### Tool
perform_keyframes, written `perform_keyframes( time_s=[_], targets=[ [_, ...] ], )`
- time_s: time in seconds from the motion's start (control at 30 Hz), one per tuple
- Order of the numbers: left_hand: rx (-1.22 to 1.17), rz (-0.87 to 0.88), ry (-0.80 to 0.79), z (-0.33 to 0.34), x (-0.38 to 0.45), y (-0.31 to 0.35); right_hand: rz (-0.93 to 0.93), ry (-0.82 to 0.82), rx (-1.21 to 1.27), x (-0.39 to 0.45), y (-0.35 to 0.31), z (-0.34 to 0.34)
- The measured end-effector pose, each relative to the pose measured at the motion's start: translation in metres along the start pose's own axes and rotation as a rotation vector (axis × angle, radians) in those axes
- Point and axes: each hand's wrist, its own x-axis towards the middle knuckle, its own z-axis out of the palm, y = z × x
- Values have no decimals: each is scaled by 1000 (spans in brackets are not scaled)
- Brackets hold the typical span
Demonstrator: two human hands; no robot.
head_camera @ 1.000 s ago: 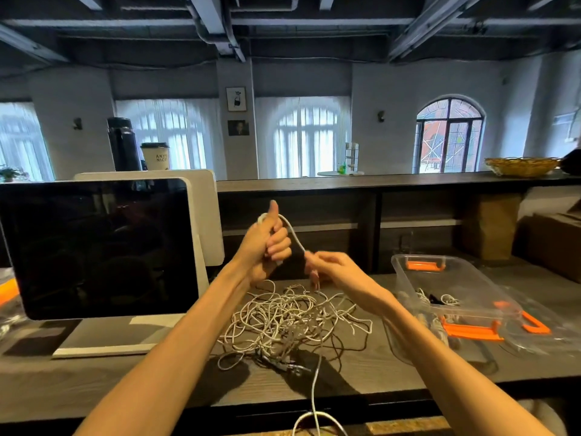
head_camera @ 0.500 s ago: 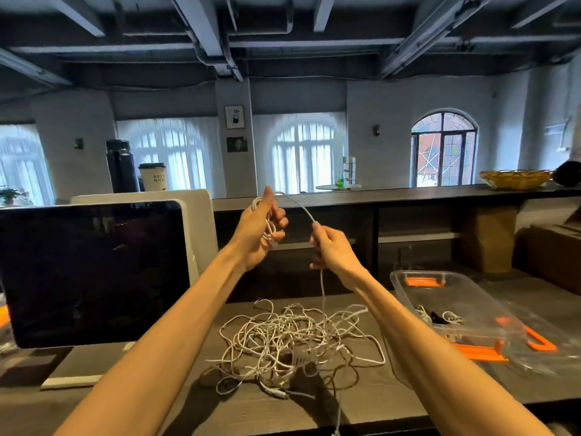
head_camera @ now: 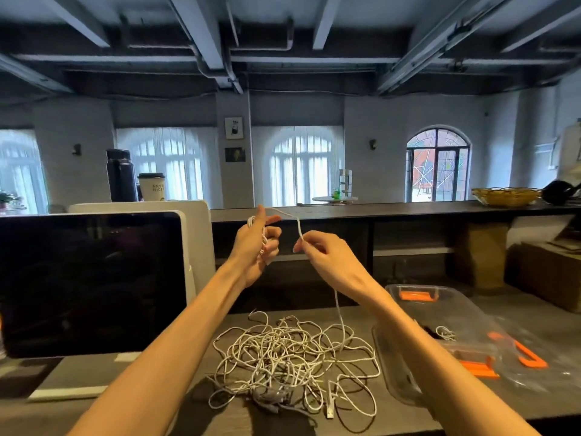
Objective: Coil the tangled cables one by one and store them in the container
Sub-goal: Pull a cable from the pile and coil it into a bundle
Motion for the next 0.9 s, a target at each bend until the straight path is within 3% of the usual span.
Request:
perform_keyframes(
  time_s=[0.2,0.3,0.53,0.63,0.77,0.9],
  targets=[
    [-165,-15,13,3,-9,9,17,-269,-251,-34,-18,-6],
    [-167,-34,1,8,-20,14,10,-311,-294,-44,-27,-7],
    [296,72,-1,14,-50,20,-68,-284,-426,-58,-45,-12],
    [458,124,14,16,-58,24,-85,-366,-474,-67,-56,-12],
    [88,37,-30,13,-66,27,-167,-420,-546,-74,-66,-11],
    [252,60,-103,14,-76,26,-288,-407,-513,-74,-73,-11]
  ],
)
